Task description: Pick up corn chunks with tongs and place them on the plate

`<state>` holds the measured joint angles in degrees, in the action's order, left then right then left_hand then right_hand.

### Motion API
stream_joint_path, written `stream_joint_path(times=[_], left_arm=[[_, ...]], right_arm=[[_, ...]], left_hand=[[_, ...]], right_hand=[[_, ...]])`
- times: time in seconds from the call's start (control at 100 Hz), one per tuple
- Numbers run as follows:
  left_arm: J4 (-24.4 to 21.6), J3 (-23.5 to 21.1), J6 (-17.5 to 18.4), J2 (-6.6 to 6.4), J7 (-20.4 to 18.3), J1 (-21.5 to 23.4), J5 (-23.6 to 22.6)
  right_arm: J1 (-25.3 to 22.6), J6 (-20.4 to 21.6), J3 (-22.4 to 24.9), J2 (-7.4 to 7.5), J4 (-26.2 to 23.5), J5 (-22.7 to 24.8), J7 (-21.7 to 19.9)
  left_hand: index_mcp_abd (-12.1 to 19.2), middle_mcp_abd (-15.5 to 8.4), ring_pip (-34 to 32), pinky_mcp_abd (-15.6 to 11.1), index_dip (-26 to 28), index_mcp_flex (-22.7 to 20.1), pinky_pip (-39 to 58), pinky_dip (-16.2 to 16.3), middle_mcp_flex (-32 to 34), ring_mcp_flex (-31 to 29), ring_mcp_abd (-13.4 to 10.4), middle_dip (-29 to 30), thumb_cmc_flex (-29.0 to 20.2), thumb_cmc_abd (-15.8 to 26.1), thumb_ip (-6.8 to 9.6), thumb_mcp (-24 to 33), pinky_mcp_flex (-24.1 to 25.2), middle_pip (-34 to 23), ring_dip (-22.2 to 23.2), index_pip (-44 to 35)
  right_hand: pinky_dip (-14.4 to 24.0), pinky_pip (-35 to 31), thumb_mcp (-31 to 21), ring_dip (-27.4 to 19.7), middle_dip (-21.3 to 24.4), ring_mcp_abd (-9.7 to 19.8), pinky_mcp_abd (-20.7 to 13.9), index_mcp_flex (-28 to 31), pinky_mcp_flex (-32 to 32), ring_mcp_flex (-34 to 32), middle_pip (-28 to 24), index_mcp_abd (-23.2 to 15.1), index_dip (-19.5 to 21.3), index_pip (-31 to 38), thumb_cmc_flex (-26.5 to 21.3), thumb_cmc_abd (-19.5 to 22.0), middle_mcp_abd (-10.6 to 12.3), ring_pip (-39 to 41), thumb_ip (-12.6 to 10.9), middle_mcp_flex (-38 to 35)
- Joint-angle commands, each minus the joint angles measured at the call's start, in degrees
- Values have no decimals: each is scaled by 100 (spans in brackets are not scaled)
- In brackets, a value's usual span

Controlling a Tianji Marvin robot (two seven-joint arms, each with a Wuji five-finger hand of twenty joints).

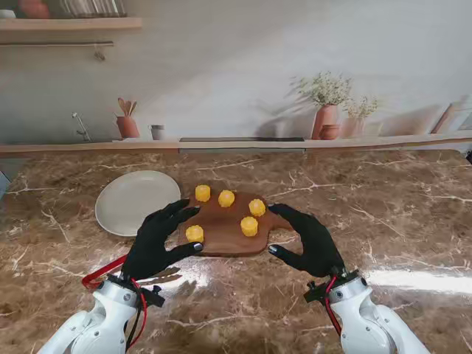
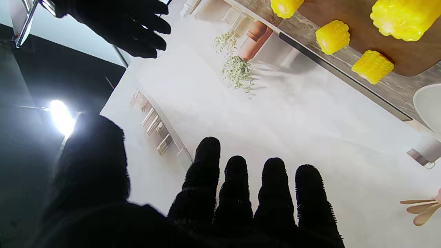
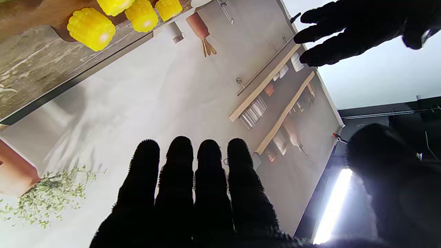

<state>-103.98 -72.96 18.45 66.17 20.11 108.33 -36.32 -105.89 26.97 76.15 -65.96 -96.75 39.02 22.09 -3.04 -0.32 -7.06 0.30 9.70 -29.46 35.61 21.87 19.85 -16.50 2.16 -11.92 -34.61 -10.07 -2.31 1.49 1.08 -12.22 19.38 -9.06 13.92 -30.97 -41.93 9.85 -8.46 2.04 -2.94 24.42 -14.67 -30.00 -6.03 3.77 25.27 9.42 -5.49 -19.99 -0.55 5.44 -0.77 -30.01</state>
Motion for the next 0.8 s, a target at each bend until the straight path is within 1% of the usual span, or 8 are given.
stream_joint_path(times=[0.0,0.19,0.31,0.39,0.48,0.6,0.72,0.79], left_arm=[[-29,-2,-35,-9,-27,82,-26],[-55,-99,-63,-18,-33,153,-87],[-150,-346,-107,-61,-295,330,-73],[-242,-586,-152,-99,-533,484,-83],[-314,-830,-194,-124,-689,656,-104],[-354,-1149,-269,-132,-705,901,-274],[-503,-1524,-539,-134,-778,1259,-425],[-634,-1812,-687,-149,-958,1485,-514]], right_arm=[[-78,-22,-7,-8,19,-31,-43],[-86,-7,-17,-12,34,9,16],[-105,-45,-12,-16,28,11,39],[-115,-80,-3,-10,16,17,19],[-116,-112,-8,-8,19,10,2],[-79,-91,-39,-10,99,57,60],[-43,-56,-75,-1,163,21,1],[-34,-20,-67,14,166,-5,-102]], left_hand=[[-12,-73,86,-70,16,116,126,87,-64,73,-114,80,249,232,171,-225,76,118,-10,101],[-63,-47,65,-50,12,141,153,103,-61,28,-73,70,198,191,173,-221,52,108,4,125],[-206,133,-115,-34,-24,260,215,126,-54,-305,227,59,124,109,176,-211,-35,79,104,204],[-296,265,-412,134,-68,354,579,290,-24,-779,540,29,86,53,178,-207,-347,19,358,268],[-334,340,-696,245,-52,441,786,422,215,-1049,673,-190,49,9,179,-205,-478,-170,704,265],[-329,345,-651,271,17,369,728,437,352,-949,621,-451,46,-29,175,-204,-407,-247,822,174],[-336,327,-513,229,68,289,644,416,347,-783,569,-488,49,-58,173,-209,-337,-197,760,104],[-267,275,-433,265,192,217,614,431,388,-762,529,-494,45,-63,168,-210,-330,-117,692,-32]], right_hand=[[-72,-105,-75,57,-87,39,-65,-145,11,7,63,-65,56,-21,173,-1,63,2,117,-14],[-63,-102,-56,80,-103,47,-50,-145,24,7,76,-75,44,-50,149,27,77,1,112,-6],[-52,-112,-63,93,-112,45,-29,-129,12,-15,73,-74,43,-53,103,0,78,8,110,-26],[-40,-123,-72,107,-117,43,15,-137,10,-42,73,-62,41,-61,89,-13,72,21,112,-30],[-5,-158,-99,139,-131,21,108,-151,14,-94,62,-54,39,-72,77,-34,82,54,116,-47],[29,-185,-132,165,-149,30,129,-140,9,-110,48,-58,40,-71,72,-54,89,63,119,-68],[47,-183,-160,178,-162,32,124,-138,14,-105,47,-60,40,-72,81,-55,81,51,127,-75],[56,-185,-170,185,-166,28,124,-141,3,-114,50,-58,40,-75,86,-47,78,51,131,-74]])
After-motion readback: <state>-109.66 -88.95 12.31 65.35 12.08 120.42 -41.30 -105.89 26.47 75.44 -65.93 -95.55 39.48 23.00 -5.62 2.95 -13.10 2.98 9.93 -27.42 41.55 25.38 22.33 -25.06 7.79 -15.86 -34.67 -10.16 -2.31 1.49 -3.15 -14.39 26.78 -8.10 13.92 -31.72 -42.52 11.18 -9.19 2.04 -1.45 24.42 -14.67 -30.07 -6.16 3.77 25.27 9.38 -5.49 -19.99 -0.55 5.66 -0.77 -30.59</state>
